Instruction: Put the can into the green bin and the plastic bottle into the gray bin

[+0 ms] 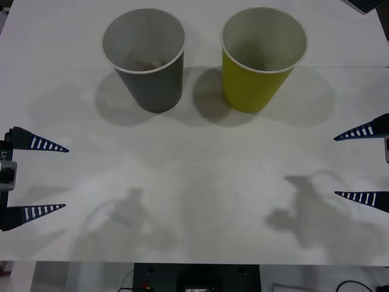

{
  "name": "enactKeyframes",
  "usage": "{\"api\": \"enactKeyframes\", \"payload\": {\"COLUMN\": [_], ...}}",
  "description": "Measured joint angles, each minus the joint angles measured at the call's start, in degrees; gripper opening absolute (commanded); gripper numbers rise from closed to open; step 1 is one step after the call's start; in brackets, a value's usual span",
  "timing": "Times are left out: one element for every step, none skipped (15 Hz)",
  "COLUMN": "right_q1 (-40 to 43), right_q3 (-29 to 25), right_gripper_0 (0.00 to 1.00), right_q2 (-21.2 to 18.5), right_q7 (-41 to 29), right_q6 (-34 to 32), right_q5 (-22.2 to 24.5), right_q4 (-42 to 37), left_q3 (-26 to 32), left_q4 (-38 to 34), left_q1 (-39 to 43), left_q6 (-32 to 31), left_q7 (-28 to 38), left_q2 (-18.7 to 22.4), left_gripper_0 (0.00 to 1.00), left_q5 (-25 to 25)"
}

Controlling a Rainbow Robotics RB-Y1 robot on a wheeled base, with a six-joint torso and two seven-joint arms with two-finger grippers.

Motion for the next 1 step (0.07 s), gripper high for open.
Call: {"api": "enactKeyframes", "payload": {"right_q1": [0.01], "right_q3": [-0.03], "right_gripper_0": [1.0], "right_q2": [0.0], "right_q7": [0.02], "right_q6": [0.0], "right_q5": [0.01], "right_q4": [0.0], "left_q3": [0.0], "left_q4": [0.0], "left_q1": [0.0], "left_q6": [0.0], "left_q7": [0.0], "left_q2": [0.0], "left_gripper_0": [1.0], "left_q5": [0.0]}}
